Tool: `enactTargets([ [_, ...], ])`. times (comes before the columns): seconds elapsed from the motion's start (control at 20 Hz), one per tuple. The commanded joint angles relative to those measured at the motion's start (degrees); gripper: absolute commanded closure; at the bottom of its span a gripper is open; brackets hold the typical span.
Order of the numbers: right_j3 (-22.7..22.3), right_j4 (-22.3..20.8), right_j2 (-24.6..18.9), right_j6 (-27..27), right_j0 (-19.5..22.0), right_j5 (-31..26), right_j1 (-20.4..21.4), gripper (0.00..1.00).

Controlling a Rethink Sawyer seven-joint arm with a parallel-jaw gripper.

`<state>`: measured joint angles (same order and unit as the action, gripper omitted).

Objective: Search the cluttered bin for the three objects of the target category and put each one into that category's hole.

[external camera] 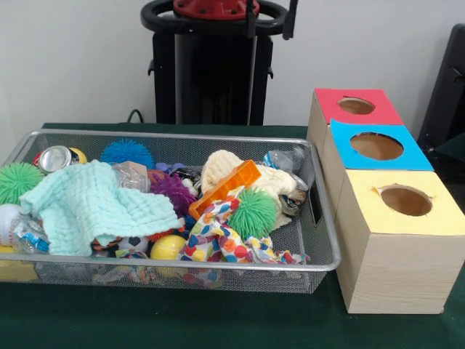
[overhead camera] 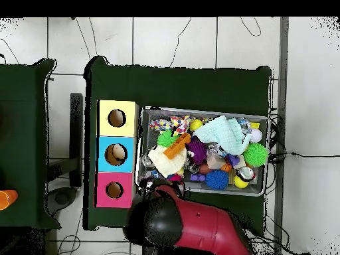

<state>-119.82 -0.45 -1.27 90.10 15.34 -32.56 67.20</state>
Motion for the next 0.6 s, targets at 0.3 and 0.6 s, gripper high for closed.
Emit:
enactTargets([
  [0.3,15.5,-3.0,-8.6,-3.8,5.9,-4.5,-7.1,0.00],
  [0.6,21.5,-4.3,-9.8,-4.0,7.1,-3.7,-11.7,0.00],
])
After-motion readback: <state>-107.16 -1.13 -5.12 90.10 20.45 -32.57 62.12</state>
